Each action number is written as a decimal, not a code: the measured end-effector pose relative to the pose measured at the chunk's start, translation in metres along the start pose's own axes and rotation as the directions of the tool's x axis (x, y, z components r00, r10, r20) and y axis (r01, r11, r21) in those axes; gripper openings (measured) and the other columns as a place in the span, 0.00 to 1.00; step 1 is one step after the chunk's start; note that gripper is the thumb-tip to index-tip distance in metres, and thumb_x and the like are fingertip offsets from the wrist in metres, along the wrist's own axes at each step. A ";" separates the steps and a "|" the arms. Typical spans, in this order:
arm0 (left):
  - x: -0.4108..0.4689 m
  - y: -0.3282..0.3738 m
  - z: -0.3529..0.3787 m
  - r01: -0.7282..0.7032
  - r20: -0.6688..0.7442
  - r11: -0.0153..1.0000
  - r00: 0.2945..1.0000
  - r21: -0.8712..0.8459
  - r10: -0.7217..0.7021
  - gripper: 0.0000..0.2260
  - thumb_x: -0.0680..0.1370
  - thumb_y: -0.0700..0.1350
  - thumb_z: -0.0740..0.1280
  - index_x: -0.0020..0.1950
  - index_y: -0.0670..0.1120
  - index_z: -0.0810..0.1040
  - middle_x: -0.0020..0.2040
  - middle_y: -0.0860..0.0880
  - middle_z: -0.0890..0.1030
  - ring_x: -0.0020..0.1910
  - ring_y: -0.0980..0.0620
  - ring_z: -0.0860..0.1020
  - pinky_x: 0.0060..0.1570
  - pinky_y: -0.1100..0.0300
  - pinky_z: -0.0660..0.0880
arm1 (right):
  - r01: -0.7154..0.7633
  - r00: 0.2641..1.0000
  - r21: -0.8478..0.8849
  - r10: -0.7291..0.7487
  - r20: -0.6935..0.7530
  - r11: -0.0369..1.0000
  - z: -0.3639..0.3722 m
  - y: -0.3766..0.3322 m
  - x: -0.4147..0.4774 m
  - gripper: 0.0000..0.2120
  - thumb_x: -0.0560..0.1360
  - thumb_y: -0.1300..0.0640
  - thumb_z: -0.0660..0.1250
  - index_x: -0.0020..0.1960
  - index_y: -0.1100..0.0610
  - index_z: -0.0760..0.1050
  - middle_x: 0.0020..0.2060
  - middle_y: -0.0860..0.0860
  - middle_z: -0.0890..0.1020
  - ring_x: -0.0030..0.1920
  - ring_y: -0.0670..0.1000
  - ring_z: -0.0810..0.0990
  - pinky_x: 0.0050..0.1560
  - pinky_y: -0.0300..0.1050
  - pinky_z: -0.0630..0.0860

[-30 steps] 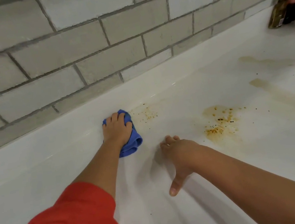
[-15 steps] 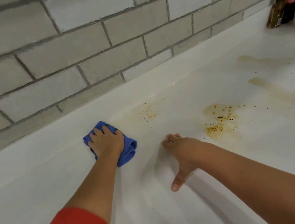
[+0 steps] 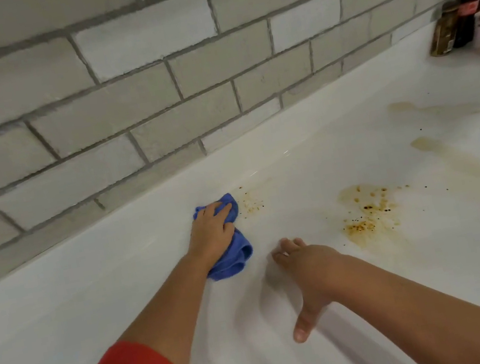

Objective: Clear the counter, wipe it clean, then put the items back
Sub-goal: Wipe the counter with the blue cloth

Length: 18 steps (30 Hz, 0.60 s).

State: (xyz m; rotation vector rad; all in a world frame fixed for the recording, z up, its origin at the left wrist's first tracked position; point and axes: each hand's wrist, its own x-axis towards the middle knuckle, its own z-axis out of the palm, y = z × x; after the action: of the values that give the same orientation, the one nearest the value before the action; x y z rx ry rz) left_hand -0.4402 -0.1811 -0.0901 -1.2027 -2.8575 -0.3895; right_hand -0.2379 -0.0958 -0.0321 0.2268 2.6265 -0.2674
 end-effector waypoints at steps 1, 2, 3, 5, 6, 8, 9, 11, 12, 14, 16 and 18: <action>-0.003 -0.007 -0.004 -0.030 -0.022 0.999 0.999 -0.040 0.029 0.19 0.79 0.44 0.54 0.69 0.44 0.71 0.69 0.44 0.70 0.65 0.44 0.68 0.67 0.55 0.62 | -0.001 1.000 0.000 0.001 0.003 1.000 0.000 0.000 -0.001 0.58 0.63 0.42 0.76 0.77 0.59 0.43 0.75 0.53 0.49 0.75 0.56 0.51 0.71 0.53 0.64; -0.003 -0.011 -0.010 -0.006 -0.081 0.993 0.997 -0.119 -0.003 0.18 0.79 0.45 0.54 0.64 0.43 0.75 0.63 0.42 0.75 0.60 0.43 0.72 0.64 0.53 0.66 | -0.004 1.000 -0.002 0.004 0.009 1.000 0.000 -0.001 0.000 0.58 0.63 0.42 0.76 0.77 0.59 0.42 0.76 0.53 0.48 0.76 0.56 0.50 0.71 0.54 0.63; -0.003 -0.012 -0.019 0.027 -0.167 0.977 0.984 -0.209 -0.063 0.16 0.79 0.47 0.55 0.60 0.42 0.76 0.58 0.42 0.77 0.56 0.43 0.74 0.62 0.52 0.68 | -0.007 1.000 -0.005 0.008 0.020 1.000 -0.001 -0.002 0.000 0.58 0.63 0.42 0.76 0.77 0.59 0.41 0.76 0.52 0.46 0.76 0.57 0.48 0.72 0.54 0.62; 0.004 -0.012 -0.034 0.031 -0.297 0.966 0.949 -0.257 -0.110 0.14 0.81 0.47 0.56 0.64 0.45 0.73 0.61 0.43 0.75 0.61 0.45 0.71 0.64 0.55 0.65 | -0.016 0.999 -0.011 0.016 0.044 1.000 -0.002 -0.003 0.001 0.59 0.64 0.42 0.75 0.77 0.59 0.39 0.76 0.52 0.43 0.77 0.56 0.44 0.73 0.55 0.60; 0.011 -0.013 -0.039 -0.010 -0.313 0.993 0.949 -0.119 -0.028 0.16 0.81 0.45 0.56 0.69 0.45 0.69 0.67 0.44 0.71 0.66 0.45 0.67 0.67 0.55 0.61 | -0.020 0.998 -0.014 0.020 0.051 1.000 -0.003 -0.004 0.002 0.59 0.64 0.41 0.75 0.77 0.59 0.38 0.76 0.52 0.42 0.77 0.56 0.43 0.73 0.56 0.60; 0.021 -0.019 -0.043 -0.106 -0.149 0.964 0.978 0.242 0.145 0.23 0.80 0.42 0.59 0.75 0.44 0.59 0.76 0.45 0.58 0.73 0.45 0.58 0.71 0.53 0.54 | -0.024 0.998 -0.014 0.025 0.059 1.000 -0.004 -0.004 0.002 0.59 0.64 0.41 0.75 0.77 0.59 0.38 0.76 0.52 0.42 0.77 0.56 0.43 0.72 0.56 0.61; 0.024 -0.020 -0.041 -0.133 -0.070 0.920 0.983 0.370 0.170 0.26 0.79 0.42 0.60 0.76 0.43 0.55 0.77 0.46 0.54 0.74 0.44 0.55 0.71 0.52 0.52 | -0.026 0.998 -0.014 0.026 0.060 1.000 -0.004 -0.004 0.002 0.59 0.64 0.41 0.75 0.77 0.59 0.38 0.76 0.52 0.42 0.77 0.56 0.42 0.72 0.56 0.62; 0.025 -0.022 -0.027 -0.123 -0.002 0.863 0.990 0.490 0.142 0.28 0.78 0.43 0.61 0.76 0.43 0.54 0.77 0.46 0.53 0.73 0.44 0.56 0.70 0.53 0.54 | -0.027 0.998 -0.022 0.028 0.056 0.999 -0.003 -0.003 0.002 0.60 0.64 0.40 0.75 0.77 0.58 0.37 0.76 0.51 0.42 0.77 0.55 0.42 0.72 0.55 0.62; 0.025 -0.022 -0.019 -0.118 0.000 0.860 0.991 0.497 0.136 0.27 0.78 0.43 0.60 0.76 0.44 0.55 0.76 0.47 0.53 0.72 0.45 0.57 0.69 0.53 0.55 | -0.027 0.998 -0.030 0.029 0.054 0.999 -0.002 -0.003 0.002 0.60 0.64 0.39 0.74 0.77 0.58 0.37 0.76 0.51 0.42 0.77 0.55 0.43 0.72 0.55 0.63; 0.026 -0.015 -0.012 -0.087 0.004 0.874 0.995 0.477 0.097 0.25 0.78 0.41 0.58 0.75 0.45 0.58 0.75 0.48 0.56 0.70 0.45 0.60 0.66 0.53 0.60 | -0.023 0.998 -0.057 0.026 0.049 0.998 -0.003 -0.002 0.000 0.59 0.64 0.38 0.74 0.77 0.58 0.39 0.76 0.52 0.44 0.77 0.56 0.45 0.71 0.54 0.64; 0.027 -0.008 -0.010 -0.028 0.034 0.916 0.999 0.401 0.016 0.21 0.79 0.40 0.55 0.73 0.45 0.62 0.73 0.47 0.59 0.67 0.43 0.63 0.63 0.52 0.63 | -0.015 0.999 -0.092 0.019 0.042 0.996 -0.003 -0.002 -0.001 0.58 0.64 0.37 0.73 0.77 0.58 0.41 0.76 0.53 0.47 0.76 0.56 0.49 0.70 0.54 0.66; 0.027 -0.008 -0.012 0.039 0.060 0.958 0.997 0.283 -0.058 0.18 0.81 0.41 0.53 0.71 0.45 0.66 0.71 0.45 0.64 0.64 0.43 0.65 0.61 0.52 0.65 | -0.014 0.999 -0.097 0.018 0.045 0.995 -0.002 -0.002 -0.002 0.58 0.64 0.37 0.73 0.77 0.59 0.41 0.76 0.53 0.47 0.76 0.56 0.48 0.70 0.54 0.66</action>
State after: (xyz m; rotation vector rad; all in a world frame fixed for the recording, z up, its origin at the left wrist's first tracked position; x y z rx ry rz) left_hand -0.4653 -0.1704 -0.0776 -1.1141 -2.8743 0.0597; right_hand -0.2375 -0.0980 -0.0294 0.2063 2.5831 -0.1376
